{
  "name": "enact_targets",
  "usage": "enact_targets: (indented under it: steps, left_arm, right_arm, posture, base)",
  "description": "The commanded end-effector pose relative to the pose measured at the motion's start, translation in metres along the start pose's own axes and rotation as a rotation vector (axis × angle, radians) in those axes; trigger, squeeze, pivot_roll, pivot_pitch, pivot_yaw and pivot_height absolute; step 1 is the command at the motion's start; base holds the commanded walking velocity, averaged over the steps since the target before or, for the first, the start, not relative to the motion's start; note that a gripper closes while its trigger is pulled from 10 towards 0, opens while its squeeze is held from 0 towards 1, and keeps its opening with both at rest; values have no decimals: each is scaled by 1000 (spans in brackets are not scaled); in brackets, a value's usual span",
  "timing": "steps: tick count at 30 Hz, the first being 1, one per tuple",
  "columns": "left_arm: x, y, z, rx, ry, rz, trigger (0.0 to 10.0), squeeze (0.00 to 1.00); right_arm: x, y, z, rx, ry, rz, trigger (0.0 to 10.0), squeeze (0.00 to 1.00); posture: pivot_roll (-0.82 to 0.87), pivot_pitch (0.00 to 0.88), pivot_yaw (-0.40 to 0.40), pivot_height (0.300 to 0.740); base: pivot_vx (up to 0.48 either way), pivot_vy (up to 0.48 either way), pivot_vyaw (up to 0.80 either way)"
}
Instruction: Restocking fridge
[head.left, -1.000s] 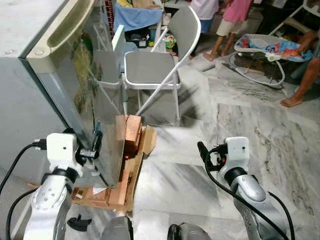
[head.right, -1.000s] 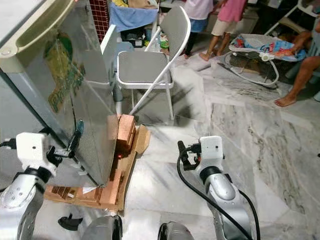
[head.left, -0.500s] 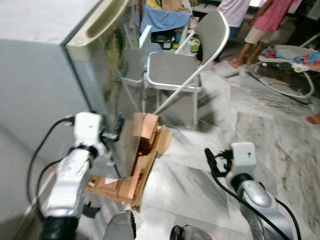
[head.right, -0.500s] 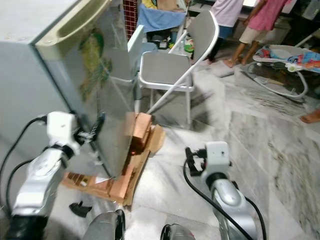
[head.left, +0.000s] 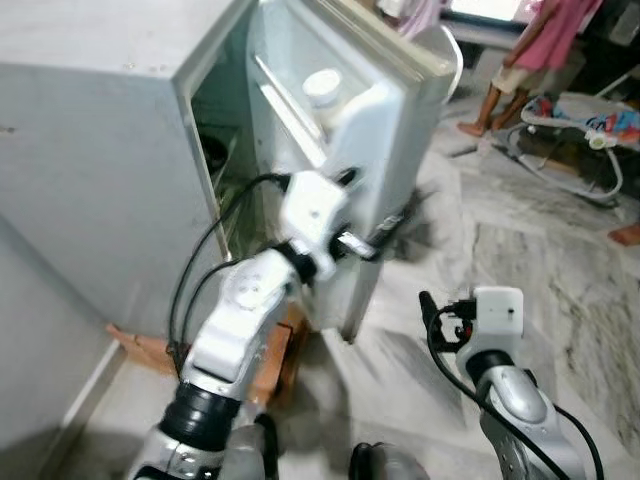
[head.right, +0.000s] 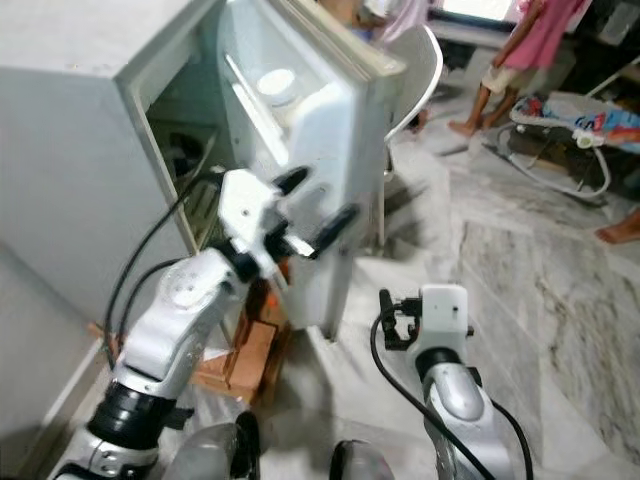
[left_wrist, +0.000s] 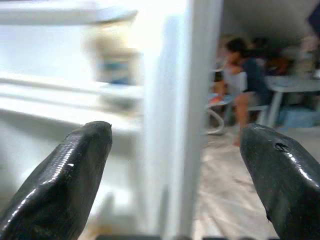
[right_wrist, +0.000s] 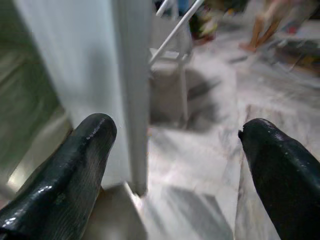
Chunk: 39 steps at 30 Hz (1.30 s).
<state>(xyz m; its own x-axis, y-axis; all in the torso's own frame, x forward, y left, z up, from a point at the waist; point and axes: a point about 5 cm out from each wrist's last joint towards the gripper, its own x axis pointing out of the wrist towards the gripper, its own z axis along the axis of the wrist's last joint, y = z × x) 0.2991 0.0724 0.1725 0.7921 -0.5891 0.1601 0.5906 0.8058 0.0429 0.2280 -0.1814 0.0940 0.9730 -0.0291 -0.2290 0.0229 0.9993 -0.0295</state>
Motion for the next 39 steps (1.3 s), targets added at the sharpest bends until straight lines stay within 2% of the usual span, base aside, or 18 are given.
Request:
enact_targets:
  steps: [1,4,7,9,10,14,22,28,30,34,39]
  left_arm:
    - [-4,12,5,5,-34,58,10000,0]
    - [-11,21,0,6,-26,101,10000,0]
    - [-28,25,-9,3,5,148,10000,0]
    - [-30,25,-10,5,8,151,10000,0]
    - [-38,26,-14,16,24,165,10000,0]
    - [-54,35,-18,42,58,215,10000,0]
    - [-61,49,-7,96,32,284,10000,0]
    - [-61,49,-5,140,44,306,10000,0]
    - [-66,46,-8,146,58,300,10000,0]
    - [-74,42,-14,158,104,265,10000,0]
    - [-81,48,-23,163,140,258,10000,0]
  right_arm:
    - [2,0,-2,4,1,-8,10000,0]
    - [6,3,-2,10,-3,-3,10000,0]
    - [12,8,0,26,-22,8,10000,0]
    - [13,8,1,28,-24,8,10000,0]
    - [19,9,3,32,-38,5,10000,0]
    - [35,11,13,37,-69,5,10000,0]
    - [51,19,25,52,-111,14,10000,0]
    - [57,38,31,74,-136,87,10000,0]
    - [59,48,38,77,-174,114,10000,0]
    - [60,47,44,108,-211,93,10000,0]
    - [58,35,31,107,-173,53,10000,0]
  posture:
    - [64,48,-30,740]
    - [66,37,-22,740]
    - [75,17,-14,740]
    - [75,17,-14,740]
    - [86,11,-16,740]
    - [110,31,-30,740]
    - [151,29,-35,740]
    - [193,54,-30,740]
    - [183,53,-11,740]
    - [169,58,2,740]
    - [144,56,-2,740]
  base:
    - [0,-300,0]
    - [0,-409,-625]
    - [0,-456,-800]
    - [0,-454,-800]
    - [0,-442,0]
    - [0,-445,0]
    - [224,-391,0]
    - [413,-178,0]
    - [471,0,0]
    - [472,0,0]
    - [472,0,0]
